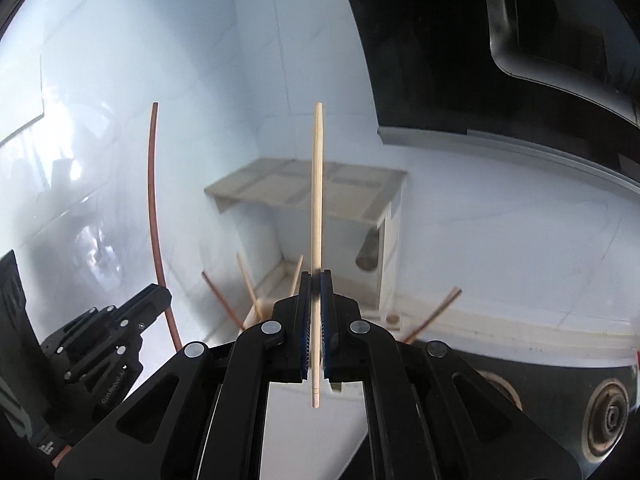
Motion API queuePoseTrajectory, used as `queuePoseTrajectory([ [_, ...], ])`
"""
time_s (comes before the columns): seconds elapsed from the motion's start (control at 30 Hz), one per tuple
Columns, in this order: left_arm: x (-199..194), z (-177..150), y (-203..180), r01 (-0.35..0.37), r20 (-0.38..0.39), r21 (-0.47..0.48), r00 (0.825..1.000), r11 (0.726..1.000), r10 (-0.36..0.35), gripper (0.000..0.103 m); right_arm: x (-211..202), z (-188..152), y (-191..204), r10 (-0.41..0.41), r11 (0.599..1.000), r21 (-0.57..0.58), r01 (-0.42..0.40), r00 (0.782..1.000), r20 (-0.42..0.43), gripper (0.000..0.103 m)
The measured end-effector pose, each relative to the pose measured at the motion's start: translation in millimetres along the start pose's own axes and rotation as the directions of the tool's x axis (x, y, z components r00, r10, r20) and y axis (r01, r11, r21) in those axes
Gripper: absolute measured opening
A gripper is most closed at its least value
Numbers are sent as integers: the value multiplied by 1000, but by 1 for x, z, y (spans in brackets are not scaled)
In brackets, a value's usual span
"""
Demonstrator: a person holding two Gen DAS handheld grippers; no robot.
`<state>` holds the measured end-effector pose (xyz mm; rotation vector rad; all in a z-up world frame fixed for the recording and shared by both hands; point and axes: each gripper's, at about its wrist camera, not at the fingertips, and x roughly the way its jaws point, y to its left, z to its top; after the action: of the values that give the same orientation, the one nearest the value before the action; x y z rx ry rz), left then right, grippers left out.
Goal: Organize utensils
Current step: 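Lift both held chopsticks up toward the cream utensil holder, then lower both chopsticks into the holder slots and open both tools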
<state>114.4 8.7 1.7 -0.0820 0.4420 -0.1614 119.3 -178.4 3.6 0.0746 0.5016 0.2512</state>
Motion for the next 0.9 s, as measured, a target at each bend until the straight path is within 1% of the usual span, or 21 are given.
queuePoseTrajectory([
  [0.1,9,4,-3,0,17,7,1000,1000,0,7,9,1,-1,-13,1000,3,13,1000,12,5],
  [0.2,16,7,-4,4,30,10,1000,1000,-4,7,15,1,1,-42,999,-24,43,999,29,5],
  [0.33,27,9,-4,17,42,17,999,1000,-17,7,19,0,2,-61,996,-54,64,997,52,5],
  [0.57,41,15,5,33,77,3,996,999,-33,7,32,4,-15,-67,998,-9,67,996,56,5],
  [0.67,49,19,8,38,83,-2,996,999,-38,7,38,6,-23,-84,997,4,83,995,59,5],
  [0.9,65,21,14,47,99,-2,994,999,-47,7,48,7,-32,-100,995,10,99,993,68,5],
])
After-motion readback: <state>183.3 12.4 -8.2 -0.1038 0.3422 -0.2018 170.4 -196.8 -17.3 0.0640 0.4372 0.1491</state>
